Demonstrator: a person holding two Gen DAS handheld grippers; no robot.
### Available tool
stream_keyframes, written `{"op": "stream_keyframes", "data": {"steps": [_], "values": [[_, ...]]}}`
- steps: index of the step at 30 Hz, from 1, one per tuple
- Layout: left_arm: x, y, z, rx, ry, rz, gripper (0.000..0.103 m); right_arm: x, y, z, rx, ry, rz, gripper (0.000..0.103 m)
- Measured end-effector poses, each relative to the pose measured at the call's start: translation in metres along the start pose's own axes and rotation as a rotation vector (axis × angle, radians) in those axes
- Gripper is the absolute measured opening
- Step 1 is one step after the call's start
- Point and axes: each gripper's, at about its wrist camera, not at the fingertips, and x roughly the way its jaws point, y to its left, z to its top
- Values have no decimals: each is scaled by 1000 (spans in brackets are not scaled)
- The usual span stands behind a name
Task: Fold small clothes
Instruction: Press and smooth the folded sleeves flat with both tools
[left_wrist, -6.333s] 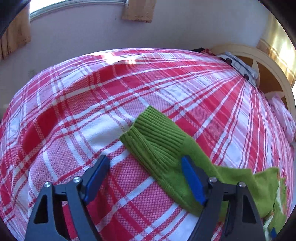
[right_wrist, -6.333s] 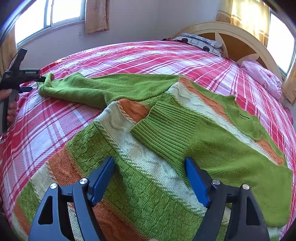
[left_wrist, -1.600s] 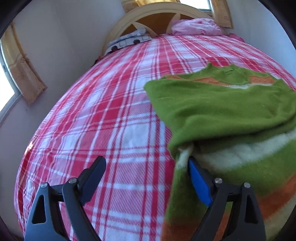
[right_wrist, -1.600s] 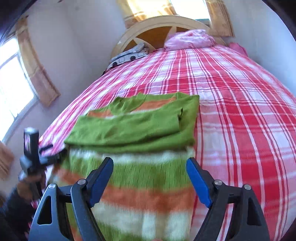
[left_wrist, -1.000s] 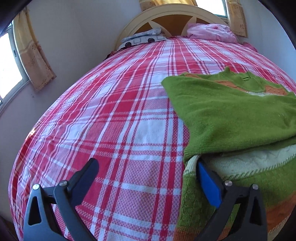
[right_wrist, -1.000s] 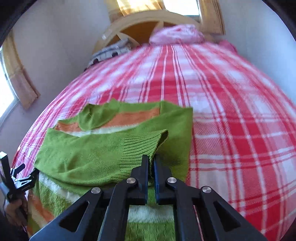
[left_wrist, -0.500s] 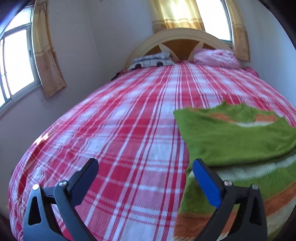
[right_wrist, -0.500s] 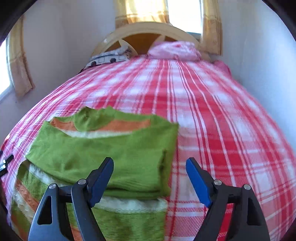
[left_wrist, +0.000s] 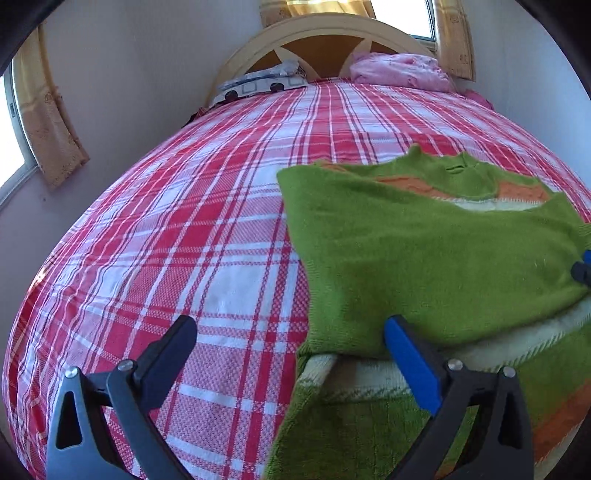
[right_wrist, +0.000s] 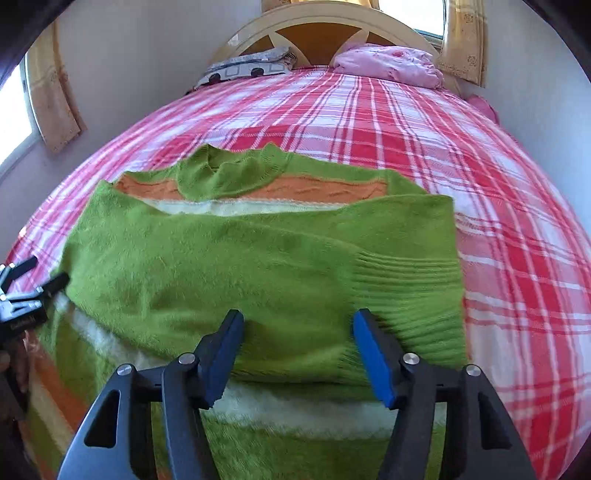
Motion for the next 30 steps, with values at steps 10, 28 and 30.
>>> {"op": "stream_keyframes", "data": {"steps": [10, 28, 30], "values": [[3, 4, -2, -28, 12, -37, 103, -5, -4, -10, 12, -14, -58, 62], [4, 6, -3, -51, 39, -74, 103, -5, -9, -11, 20, -11, -36, 66], [4, 7, -2, -62, 44, -83, 103, -6, -6, -11, 10, -11, -49, 66]]}}
